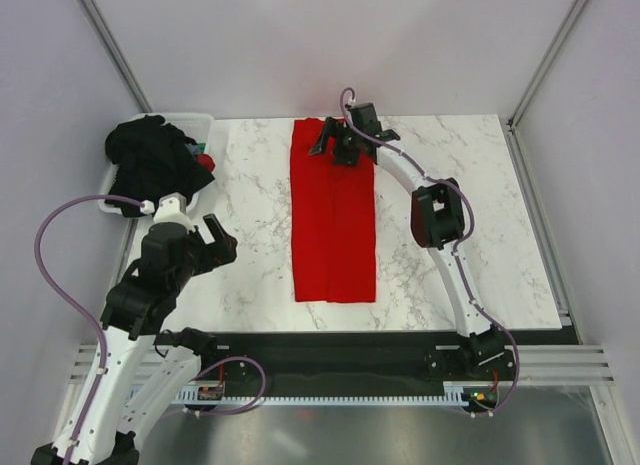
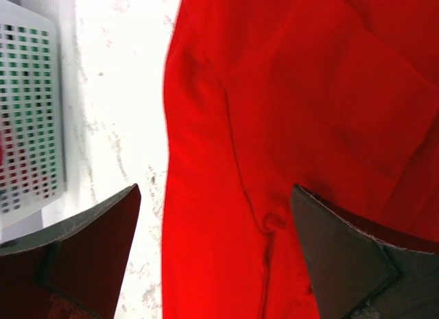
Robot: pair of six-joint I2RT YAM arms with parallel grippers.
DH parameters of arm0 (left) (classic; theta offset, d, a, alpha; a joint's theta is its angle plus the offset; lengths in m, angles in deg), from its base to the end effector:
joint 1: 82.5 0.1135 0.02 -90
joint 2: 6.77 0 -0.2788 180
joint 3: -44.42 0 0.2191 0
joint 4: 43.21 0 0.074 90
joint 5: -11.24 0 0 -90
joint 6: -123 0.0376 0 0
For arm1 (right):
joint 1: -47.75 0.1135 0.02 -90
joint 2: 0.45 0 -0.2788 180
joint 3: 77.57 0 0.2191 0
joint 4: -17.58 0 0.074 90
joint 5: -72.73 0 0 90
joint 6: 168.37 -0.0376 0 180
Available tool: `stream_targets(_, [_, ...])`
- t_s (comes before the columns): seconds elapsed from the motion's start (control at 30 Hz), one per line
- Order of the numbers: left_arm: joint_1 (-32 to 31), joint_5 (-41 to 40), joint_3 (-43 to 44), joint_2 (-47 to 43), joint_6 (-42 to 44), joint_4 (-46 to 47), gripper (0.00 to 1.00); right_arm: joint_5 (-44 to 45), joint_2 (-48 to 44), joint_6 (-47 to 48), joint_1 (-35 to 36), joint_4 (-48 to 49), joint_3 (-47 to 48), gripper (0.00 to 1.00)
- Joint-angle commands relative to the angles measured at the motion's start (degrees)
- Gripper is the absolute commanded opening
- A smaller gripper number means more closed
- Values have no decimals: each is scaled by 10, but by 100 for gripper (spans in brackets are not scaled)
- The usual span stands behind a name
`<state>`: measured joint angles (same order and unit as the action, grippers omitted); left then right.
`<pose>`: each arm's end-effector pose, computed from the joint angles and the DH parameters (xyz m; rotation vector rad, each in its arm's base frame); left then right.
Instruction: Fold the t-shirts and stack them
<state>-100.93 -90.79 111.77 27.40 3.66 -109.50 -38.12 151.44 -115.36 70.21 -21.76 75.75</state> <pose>0.0646 -0.0133 0.3295 -0.3254 2.1211 -0.2635 0.5226 0.2305 0.1833 0.0877 2.3600 0.9458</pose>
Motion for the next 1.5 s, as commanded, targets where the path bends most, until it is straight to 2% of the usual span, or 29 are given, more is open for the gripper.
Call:
stream_targets(0.0, [3,-1,17,-5,1,33,100,-35,-112,11,-33,9,7,98])
stream_targets(0.03, [4,13,17,-6,-1,61,100,-39,-157,10,-37,10,-9,98])
stream_targets(0.1, [4,98,-3,-6,6,117,100,-33,-212,30,-38,7,-85,98])
stream_targets(0.13, [3,125,-9,-3,7,138,100,-26,-275,36,-39,5,-120,98])
stream_targets(0.17, [4,173,-12,5,-2,170,100,-20,-308,39,-39,4,-199,98])
stream_targets(0.23, [3,202,-7,36,-19,184,99,17,-412,39,-36,2,-290,98])
stream_targets(0.27, [3,210,-1,47,-37,185,95,33,-447,36,-36,-2,-385,98])
stream_targets(0.3, [3,218,0,56,-45,185,88,66,-483,31,-30,-3,-437,98])
stream_targets(0.33, [3,214,-4,76,-53,184,86,80,-548,29,-25,-4,-485,98])
stream_targets(0.43, [0,213,-37,112,-84,184,84,155,-665,14,9,-24,-691,98])
stream_targets(0.53, [-29,234,-87,141,-99,219,84,165,-744,-6,41,-23,-809,95])
stream_targets(0.63, [-82,193,-129,164,-123,258,84,180,-788,-34,79,-22,-887,90])
stream_targets(0.8, [-141,145,-172,232,-166,326,83,193,-797,-63,127,1,-955,84])
stream_targets(0.93, [-180,122,-183,298,-186,356,78,182,-794,-70,141,36,-989,72])
stream_targets(1.13, [-186,95,-215,331,-205,389,73,168,-768,-81,163,81,-1023,55])
stream_targets(1.47, [-201,103,-276,353,-236,463,60,172,-753,-98,188,125,-1071,42])
